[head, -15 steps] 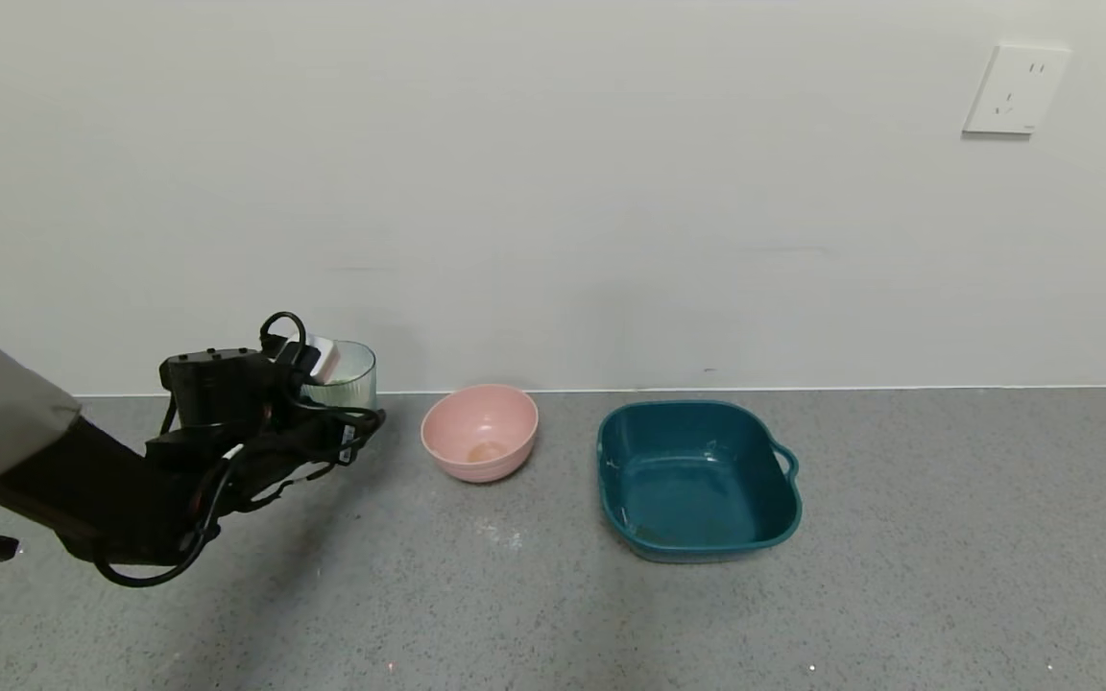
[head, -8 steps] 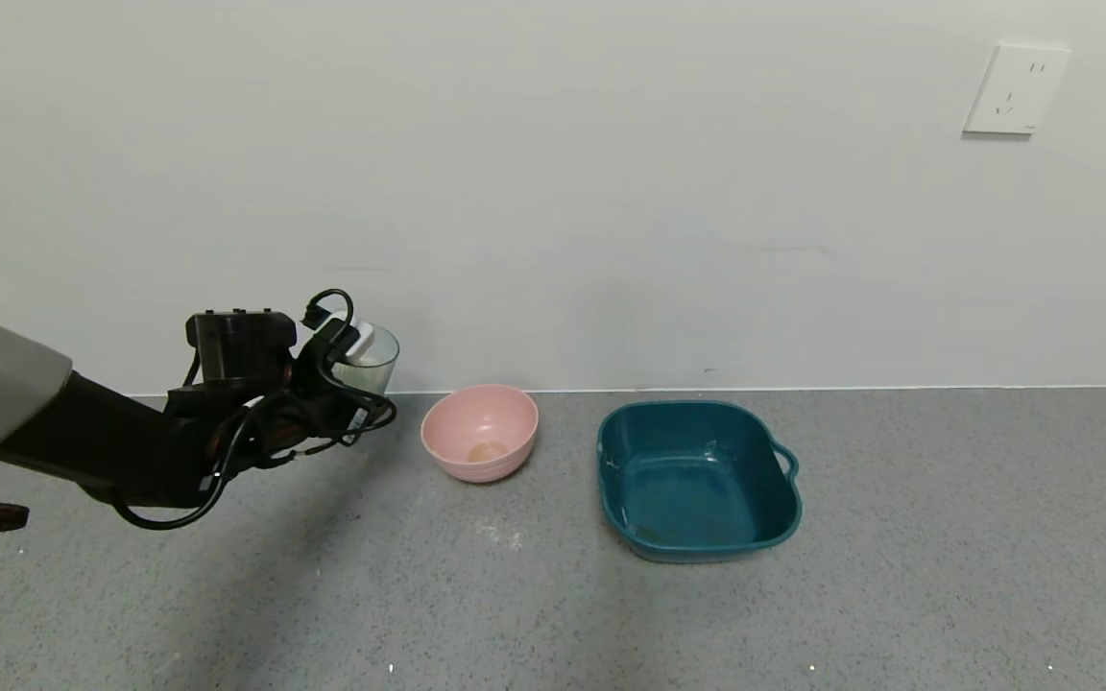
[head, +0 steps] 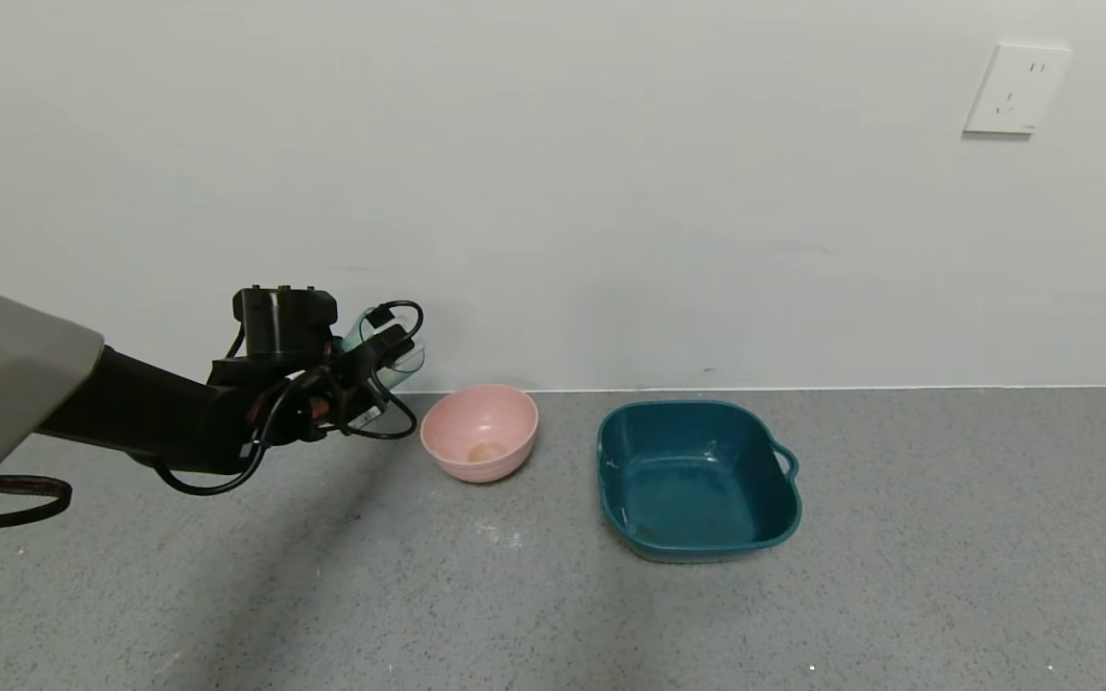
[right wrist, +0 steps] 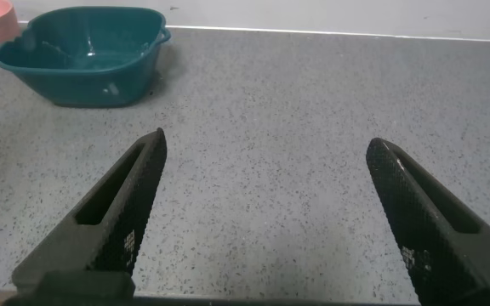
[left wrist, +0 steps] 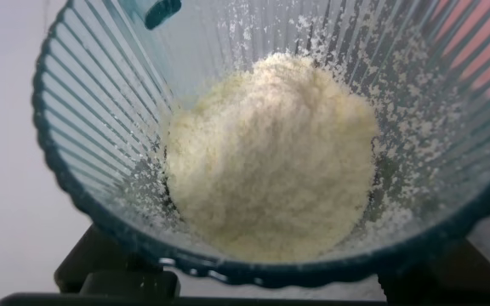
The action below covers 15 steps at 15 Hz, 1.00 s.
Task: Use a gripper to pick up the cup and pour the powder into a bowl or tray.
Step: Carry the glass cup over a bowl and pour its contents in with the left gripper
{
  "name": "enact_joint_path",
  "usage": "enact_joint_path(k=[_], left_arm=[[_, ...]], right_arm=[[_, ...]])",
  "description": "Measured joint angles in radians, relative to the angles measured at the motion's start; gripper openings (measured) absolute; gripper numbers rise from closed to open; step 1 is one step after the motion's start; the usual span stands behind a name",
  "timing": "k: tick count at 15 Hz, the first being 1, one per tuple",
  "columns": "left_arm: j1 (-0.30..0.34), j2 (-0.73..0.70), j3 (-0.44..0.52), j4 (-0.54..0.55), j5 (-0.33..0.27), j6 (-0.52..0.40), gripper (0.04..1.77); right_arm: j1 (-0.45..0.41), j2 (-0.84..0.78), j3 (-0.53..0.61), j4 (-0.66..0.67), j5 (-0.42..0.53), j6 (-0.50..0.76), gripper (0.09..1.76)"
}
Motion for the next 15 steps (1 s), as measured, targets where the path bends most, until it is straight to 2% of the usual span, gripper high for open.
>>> enact_joint_path(k=[3, 5, 8, 11, 15], left_arm=[[-0.008, 0.007, -0.006, -0.001, 0.08, 0.191, 1.31], [-0.022, 0.006, -0.006, -0.001, 0.128, 0.285, 1.3], [-0.04, 0.006, -0.011, -0.009, 0.151, 0.429, 1.3], [-0.075, 0.012, -0.019, -0.009, 0.168, 0.47, 1.3], [-0.104, 0.014, -0.016, -0.011, 0.189, 0.584, 1.3]], right_arm=[[0.0, 0.0, 0.0, 0.0, 0.0, 0.0, 1.71], [0.0, 0.0, 0.0, 0.0, 0.0, 0.0, 1.71], [0.0, 0.0, 0.0, 0.0, 0.0, 0.0, 1.71], [0.0, 0.0, 0.0, 0.0, 0.0, 0.0, 1.71], [0.0, 0.0, 0.0, 0.0, 0.0, 0.0, 1.71]])
